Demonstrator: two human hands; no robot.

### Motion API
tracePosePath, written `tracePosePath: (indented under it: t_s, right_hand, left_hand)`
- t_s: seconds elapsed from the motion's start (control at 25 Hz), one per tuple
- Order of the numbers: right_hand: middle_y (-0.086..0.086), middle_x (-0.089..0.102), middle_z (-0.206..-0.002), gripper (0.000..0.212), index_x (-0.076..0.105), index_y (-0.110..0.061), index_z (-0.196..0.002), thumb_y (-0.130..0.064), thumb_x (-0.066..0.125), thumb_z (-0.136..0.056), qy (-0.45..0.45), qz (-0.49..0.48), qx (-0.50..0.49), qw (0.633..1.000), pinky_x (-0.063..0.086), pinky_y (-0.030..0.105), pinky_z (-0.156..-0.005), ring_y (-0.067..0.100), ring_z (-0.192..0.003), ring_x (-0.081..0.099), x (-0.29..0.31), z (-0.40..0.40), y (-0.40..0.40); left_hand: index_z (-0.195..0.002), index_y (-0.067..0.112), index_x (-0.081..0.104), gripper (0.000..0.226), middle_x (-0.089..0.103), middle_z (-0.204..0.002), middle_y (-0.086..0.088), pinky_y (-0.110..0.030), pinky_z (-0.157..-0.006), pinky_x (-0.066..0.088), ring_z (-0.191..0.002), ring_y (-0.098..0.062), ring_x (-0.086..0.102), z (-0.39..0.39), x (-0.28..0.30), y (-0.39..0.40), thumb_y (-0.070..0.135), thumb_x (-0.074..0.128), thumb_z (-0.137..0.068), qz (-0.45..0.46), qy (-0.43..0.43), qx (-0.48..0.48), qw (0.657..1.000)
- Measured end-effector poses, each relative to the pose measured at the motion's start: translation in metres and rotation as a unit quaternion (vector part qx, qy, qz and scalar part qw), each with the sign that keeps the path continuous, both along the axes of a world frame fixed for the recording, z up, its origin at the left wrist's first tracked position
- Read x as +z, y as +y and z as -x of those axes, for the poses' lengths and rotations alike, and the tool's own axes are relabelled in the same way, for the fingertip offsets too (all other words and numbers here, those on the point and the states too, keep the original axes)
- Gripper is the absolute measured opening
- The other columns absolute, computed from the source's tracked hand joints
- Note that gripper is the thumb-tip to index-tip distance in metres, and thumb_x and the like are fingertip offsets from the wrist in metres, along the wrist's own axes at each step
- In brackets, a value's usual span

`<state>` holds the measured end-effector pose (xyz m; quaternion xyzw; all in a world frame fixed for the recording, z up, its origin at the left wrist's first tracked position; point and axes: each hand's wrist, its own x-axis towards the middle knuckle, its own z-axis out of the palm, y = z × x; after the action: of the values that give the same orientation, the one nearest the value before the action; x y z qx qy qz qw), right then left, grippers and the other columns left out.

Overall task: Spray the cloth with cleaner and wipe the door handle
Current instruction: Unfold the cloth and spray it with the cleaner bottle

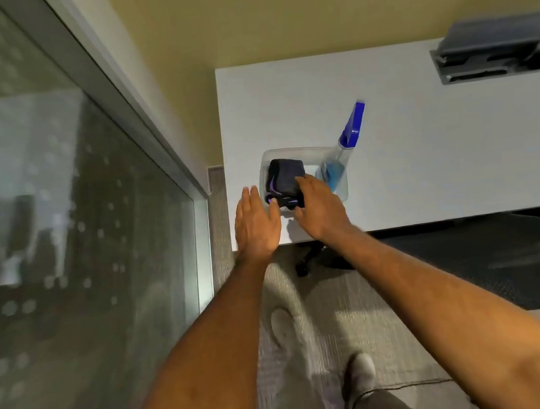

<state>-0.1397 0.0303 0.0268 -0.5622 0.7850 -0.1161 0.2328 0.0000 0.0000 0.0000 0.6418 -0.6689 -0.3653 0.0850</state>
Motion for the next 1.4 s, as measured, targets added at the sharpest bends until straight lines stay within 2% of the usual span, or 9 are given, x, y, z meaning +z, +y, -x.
tracePosePath:
  t_s: [0.16,0.24,0.48,0.68,0.84,0.96,1.12,1.28,1.4]
  right_hand:
    - [0.006,0.05,-0.154,0.062,0.043,-0.02,-0.154,-0.033,0.068,-0.099,0.044,-0.044,0.049,0.997,0.046,0.044,-0.115,0.026,-0.139,0.051,-0.01,0.005,-0.011]
    - [0.005,0.057,-0.146,0.051,0.049,-0.022,-0.149,-0.031,0.065,-0.101,0.049,-0.048,0.06,0.996,0.049,0.041,-0.109,0.026,-0.131,0.055,-0.013,0.008,-0.015]
    - [0.006,0.069,-0.128,0.032,0.064,-0.024,-0.136,-0.023,0.057,-0.105,0.023,-0.037,0.054,0.998,0.053,0.04,-0.092,0.028,-0.115,0.061,-0.018,0.015,-0.023]
    - [0.003,0.074,-0.117,0.029,0.068,-0.027,-0.13,-0.019,0.056,-0.105,-0.019,0.039,0.002,0.999,0.056,0.038,-0.086,0.024,-0.106,0.067,-0.01,0.019,-0.025]
    - [0.002,0.076,-0.118,0.034,0.069,-0.026,-0.133,-0.013,0.059,-0.103,-0.074,0.101,-0.039,0.991,0.052,0.029,-0.084,0.023,-0.105,0.069,0.009,0.018,-0.021]
    - [0.001,0.075,-0.122,0.035,0.068,-0.025,-0.136,-0.013,0.058,-0.104,-0.123,0.138,-0.072,0.98,0.048,0.024,-0.086,0.021,-0.109,0.068,0.034,0.009,-0.002]
    - [-0.008,0.069,-0.131,0.038,0.064,-0.03,-0.139,-0.015,0.057,-0.104,-0.189,0.187,-0.065,0.962,0.048,0.022,-0.104,0.01,-0.121,0.061,0.075,-0.008,0.051]
    - [-0.013,0.063,-0.137,0.044,0.062,-0.03,-0.14,-0.017,0.068,-0.099,-0.179,0.187,0.047,0.965,0.039,0.015,-0.11,0.003,-0.127,0.052,0.101,-0.011,0.121]
    - [-0.021,0.053,-0.142,0.055,0.053,-0.035,-0.143,-0.027,0.069,-0.091,-0.225,0.141,0.087,0.96,0.04,0.019,-0.113,-0.003,-0.133,0.047,0.116,-0.001,0.153]
  left_hand:
    - [-0.154,0.018,0.04,0.047,0.051,-0.155,-0.011,-0.04,-0.113,0.044,-0.141,-0.032,0.051,0.011,-0.015,-0.019,0.04,0.041,-0.113,-0.069,0.107,0.04,0.991]
    - [-0.15,0.013,0.046,0.042,0.057,-0.145,-0.015,-0.029,-0.102,0.044,-0.131,-0.031,0.058,0.014,-0.018,-0.021,0.033,0.045,-0.113,-0.068,0.155,0.049,0.984]
    - [-0.144,0.005,0.053,0.037,0.062,-0.134,-0.019,-0.025,-0.099,0.043,-0.125,-0.03,0.059,0.011,-0.018,-0.024,0.025,0.046,-0.113,-0.051,0.202,0.039,0.977]
    - [-0.131,0.015,0.061,0.039,0.065,-0.131,-0.011,-0.029,-0.099,0.038,-0.129,-0.031,0.057,0.009,-0.014,-0.03,0.036,0.032,-0.116,-0.095,0.212,0.076,0.97]
    - [-0.156,0.02,0.046,0.063,0.051,-0.157,-0.007,-0.036,-0.121,0.029,-0.146,-0.03,0.046,0.007,0.001,-0.026,0.059,0.022,-0.112,-0.16,0.227,0.194,0.941]
    - [-0.16,0.019,0.039,0.072,0.049,-0.158,-0.009,-0.049,-0.117,0.041,-0.137,-0.034,0.055,0.009,0.026,-0.018,0.066,0.021,-0.109,-0.225,0.332,0.28,0.872]
    - [-0.145,0.012,0.057,0.085,0.065,-0.14,-0.018,-0.058,-0.108,0.052,-0.122,-0.043,0.066,0.005,0.074,0.001,0.081,0.042,-0.096,-0.357,0.51,0.333,0.708]
    - [-0.121,0.008,0.077,0.061,0.075,-0.113,-0.018,-0.044,-0.085,0.065,-0.095,-0.033,0.076,-0.004,0.116,0.032,0.062,0.066,-0.094,-0.349,0.59,0.314,0.657]
    - [-0.12,0.006,0.077,0.048,0.075,-0.11,-0.018,-0.045,-0.097,0.058,-0.095,-0.031,0.074,0.0,0.135,0.061,0.048,0.066,-0.1,-0.306,0.621,0.315,0.649]
